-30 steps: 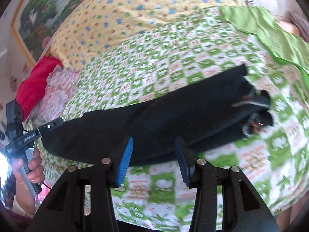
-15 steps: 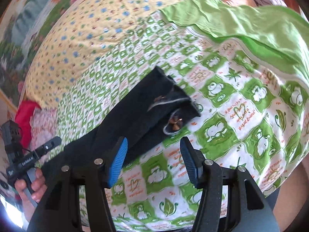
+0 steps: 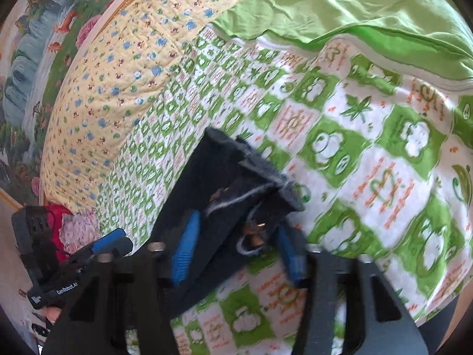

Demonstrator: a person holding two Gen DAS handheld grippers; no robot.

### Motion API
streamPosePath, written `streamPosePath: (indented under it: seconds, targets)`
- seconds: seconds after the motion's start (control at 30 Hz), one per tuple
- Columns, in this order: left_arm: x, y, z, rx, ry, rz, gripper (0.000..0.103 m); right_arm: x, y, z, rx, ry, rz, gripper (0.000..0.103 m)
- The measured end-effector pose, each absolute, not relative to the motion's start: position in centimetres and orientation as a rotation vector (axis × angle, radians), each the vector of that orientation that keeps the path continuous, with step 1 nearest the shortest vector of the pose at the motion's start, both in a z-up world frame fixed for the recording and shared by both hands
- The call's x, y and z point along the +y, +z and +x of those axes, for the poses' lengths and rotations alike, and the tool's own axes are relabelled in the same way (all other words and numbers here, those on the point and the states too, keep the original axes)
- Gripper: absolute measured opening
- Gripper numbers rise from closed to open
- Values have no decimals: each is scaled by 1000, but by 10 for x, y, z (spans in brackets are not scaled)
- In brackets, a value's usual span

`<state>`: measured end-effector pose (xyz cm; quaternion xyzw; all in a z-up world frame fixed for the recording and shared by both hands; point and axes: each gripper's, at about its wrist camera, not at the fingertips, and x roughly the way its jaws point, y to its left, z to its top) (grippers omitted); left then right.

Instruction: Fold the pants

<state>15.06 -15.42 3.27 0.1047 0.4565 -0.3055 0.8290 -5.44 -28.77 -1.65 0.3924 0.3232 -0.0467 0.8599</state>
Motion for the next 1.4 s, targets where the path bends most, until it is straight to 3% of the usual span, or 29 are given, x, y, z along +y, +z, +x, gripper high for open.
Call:
streamPosePath:
  seconds: [0.07,0.1,0.5,0.67,0.8,0.83,1.03,1.4]
  targets:
    - [-166,31,155,982,-684,238,74,-291,-19,-59,682,-105,815,19]
    - [-172,30,156,989,-703,247,74,-294,-22,-63,681,-96,818,16]
    - [-264,-1,183,1135,-991,345,72,-307,-35,-85,628,39,833,13]
    - [-291,-15,199,1209,-1091,331,61,-305,-36,-88,614,57,815,12]
    - [-302,-16,205,1233,-1141,291,25,-304,-37,-88,610,60,804,12]
    - [-303,-15,204,1231,-1150,283,20,-304,-36,-88,609,59,804,12]
    - [-290,-2,192,1170,-1155,250,13,-303,-31,-87,606,63,808,12]
    - [-216,64,179,997,-1120,129,13,-274,23,-77,520,214,751,12]
